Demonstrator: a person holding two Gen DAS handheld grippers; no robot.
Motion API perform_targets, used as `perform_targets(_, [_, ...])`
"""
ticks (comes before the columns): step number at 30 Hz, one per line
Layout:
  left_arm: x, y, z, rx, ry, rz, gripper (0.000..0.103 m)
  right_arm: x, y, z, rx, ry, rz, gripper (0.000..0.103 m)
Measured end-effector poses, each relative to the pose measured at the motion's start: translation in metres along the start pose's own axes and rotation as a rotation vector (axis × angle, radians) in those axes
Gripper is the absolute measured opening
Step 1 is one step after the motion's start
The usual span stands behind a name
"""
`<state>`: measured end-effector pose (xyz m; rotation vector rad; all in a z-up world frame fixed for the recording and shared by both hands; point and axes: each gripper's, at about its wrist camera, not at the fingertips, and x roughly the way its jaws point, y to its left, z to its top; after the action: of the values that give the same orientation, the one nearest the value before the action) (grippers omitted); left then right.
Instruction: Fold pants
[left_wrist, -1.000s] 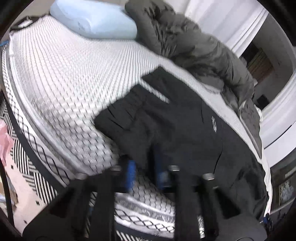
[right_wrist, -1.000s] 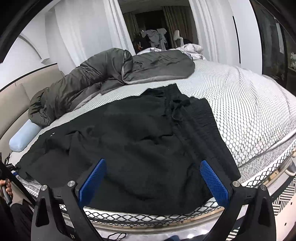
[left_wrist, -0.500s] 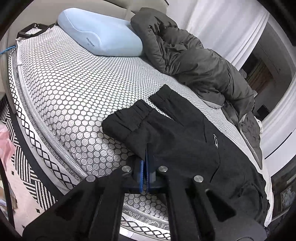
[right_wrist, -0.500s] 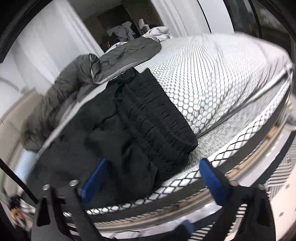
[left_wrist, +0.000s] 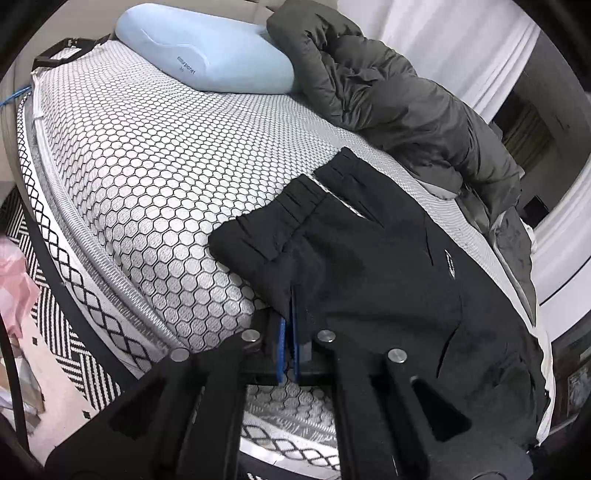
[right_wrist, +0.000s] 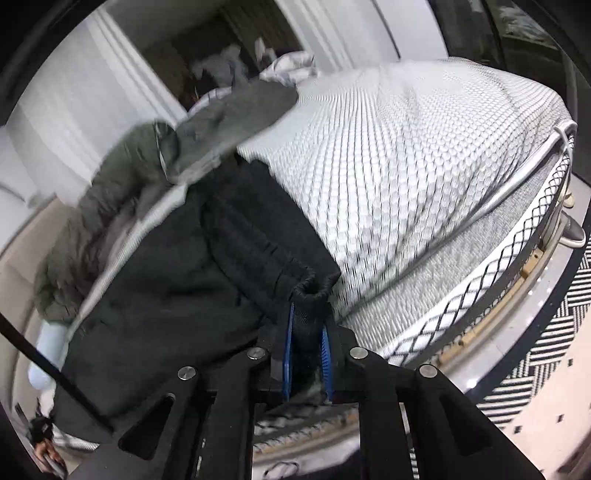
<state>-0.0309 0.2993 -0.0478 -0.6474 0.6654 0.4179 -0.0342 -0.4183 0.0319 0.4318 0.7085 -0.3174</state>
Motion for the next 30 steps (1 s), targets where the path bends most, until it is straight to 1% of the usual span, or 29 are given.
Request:
perform_targets(1, [-0.004, -0.002, 0.000, 0.009, -0.006, 0.006, 0.004, -0.006, 0.007, 0.002, -0.033, -0.012, -0.020, 0.023])
perform_targets(2, [-0.009, -0.005, 0.001, 0.021, -0.008, 0.021, 0.006, -0.013, 0.013, 0.005, -0.057, -0.030, -0.042, 0.035])
perform_targets(3, [-0.014, -0.009, 0.002, 0.035, -0.015, 0.023, 0.011, -0.021, 0.018, 0.009, -0.076, -0.053, -0.043, 0.047])
perform_targets(4, [-0.020, -0.014, 0.003, 0.053, -0.025, 0.026, 0.024, -0.030, 0.025, 0.017, -0.105, -0.072, -0.028, 0.052])
perform_targets(5, [-0.026, -0.020, 0.004, 0.073, -0.037, 0.028, 0.032, -0.037, 0.032, 0.025, -0.137, -0.084, -0.022, 0.054])
perform_targets(7, [-0.040, -0.036, 0.004, 0.126, -0.073, 0.020, 0.071, -0.046, 0.046, 0.038, -0.199, -0.086, 0.020, 0.056])
perform_targets(9, [-0.050, -0.061, 0.003, 0.185, -0.101, -0.005, 0.090, -0.049, 0.064, 0.051, -0.257, -0.086, 0.052, 0.073])
perform_targets(10, [-0.052, -0.074, 0.002, 0.214, -0.101, -0.018, 0.099, -0.048, 0.074, 0.059, -0.280, -0.082, 0.073, 0.077])
perform_targets(11, [-0.051, -0.090, 0.000, 0.247, -0.097, -0.043, 0.103, -0.044, 0.082, 0.067, -0.297, -0.078, 0.095, 0.081])
perform_targets(12, [-0.050, -0.102, -0.001, 0.270, -0.095, -0.065, 0.102, -0.039, 0.090, 0.074, -0.309, -0.067, 0.115, 0.082])
perform_targets(14, [-0.043, -0.129, -0.007, 0.316, -0.086, -0.110, 0.102, -0.022, 0.103, 0.089, -0.335, -0.020, 0.157, 0.082])
perform_targets(15, [-0.033, -0.146, -0.011, 0.334, -0.068, -0.129, 0.102, -0.009, 0.112, 0.096, -0.346, 0.009, 0.164, 0.082])
perform_targets(17, [-0.021, -0.166, -0.018, 0.352, -0.040, -0.159, 0.102, 0.022, 0.123, 0.114, -0.362, 0.077, 0.166, 0.082])
perform_targets(19, [-0.001, -0.189, -0.023, 0.367, 0.002, -0.179, 0.102, 0.053, 0.132, 0.132, -0.368, 0.115, 0.149, 0.082])
perform_targets(21, [0.014, -0.212, -0.028, 0.397, 0.025, -0.191, 0.102, 0.085, 0.138, 0.157, -0.363, 0.143, 0.115, 0.081])
perform_targets(24, [0.030, -0.242, -0.034, 0.437, 0.019, -0.176, 0.102, 0.135, 0.146, 0.189, -0.344, 0.172, 0.069, 0.081])
perform_targets(26, [0.034, -0.249, -0.037, 0.451, 0.018, -0.179, 0.102, 0.172, 0.141, 0.208, -0.312, 0.222, 0.040, 0.081])
perform_targets(28, [0.040, -0.251, -0.039, 0.460, 0.016, -0.179, 0.102, 0.208, 0.144, 0.221, -0.318, 0.270, 0.002, 0.067])
perform_targets(29, [0.043, -0.249, -0.038, 0.462, 0.018, -0.174, 0.102, 0.221, 0.147, 0.224, -0.331, 0.303, -0.004, 0.041])
perform_targets(30, [0.048, -0.249, -0.036, 0.465, 0.021, -0.165, 0.102, 0.232, 0.153, 0.226, -0.357, 0.327, -0.014, 0.022])
